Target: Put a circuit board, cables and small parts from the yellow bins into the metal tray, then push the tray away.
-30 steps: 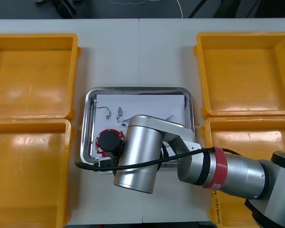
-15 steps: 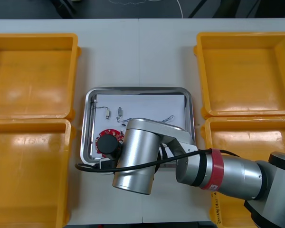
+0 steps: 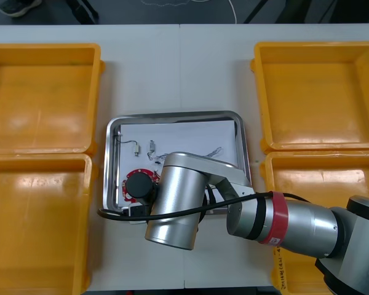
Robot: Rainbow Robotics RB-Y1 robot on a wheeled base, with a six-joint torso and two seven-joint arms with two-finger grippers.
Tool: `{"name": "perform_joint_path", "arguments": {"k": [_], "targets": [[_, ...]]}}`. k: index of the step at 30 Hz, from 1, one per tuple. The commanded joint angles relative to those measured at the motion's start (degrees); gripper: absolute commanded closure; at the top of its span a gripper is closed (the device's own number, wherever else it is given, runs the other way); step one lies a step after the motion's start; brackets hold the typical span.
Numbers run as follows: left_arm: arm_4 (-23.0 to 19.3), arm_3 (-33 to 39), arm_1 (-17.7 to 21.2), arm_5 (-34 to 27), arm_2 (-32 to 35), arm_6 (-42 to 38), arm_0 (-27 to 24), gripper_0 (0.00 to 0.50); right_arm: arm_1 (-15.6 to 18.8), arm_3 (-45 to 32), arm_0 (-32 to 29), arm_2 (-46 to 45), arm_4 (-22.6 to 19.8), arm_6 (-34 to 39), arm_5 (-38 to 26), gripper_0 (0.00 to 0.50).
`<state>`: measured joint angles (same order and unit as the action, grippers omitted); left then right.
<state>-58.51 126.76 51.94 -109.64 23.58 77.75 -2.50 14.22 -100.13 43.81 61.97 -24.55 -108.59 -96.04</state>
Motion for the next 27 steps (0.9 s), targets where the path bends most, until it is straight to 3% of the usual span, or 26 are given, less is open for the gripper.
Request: {"name": "perform_joint_path", "arguments": {"k": [1, 3, 27], "targets": [[-0.38, 1.48, 2.64, -0.36, 1.11, 4.25, 1.09, 0.0, -1.65, -0.6, 1.72, 0.7, 0.46, -0.13, -0.03, 0.472], [-0.38, 1.48, 2.64, -0.36, 1.11, 4.25, 1.09, 0.0, -1.65, -0.6, 1.72, 0.26, 0.55, -0.13, -0.12, 0.5], [-0.38, 1.48, 2.64, -0.36, 1.11, 4.25, 1.09, 0.0, -1.65, -1.3, 5.76, -5.1, 1.43, -3.03, -3.98, 0.5]]}}
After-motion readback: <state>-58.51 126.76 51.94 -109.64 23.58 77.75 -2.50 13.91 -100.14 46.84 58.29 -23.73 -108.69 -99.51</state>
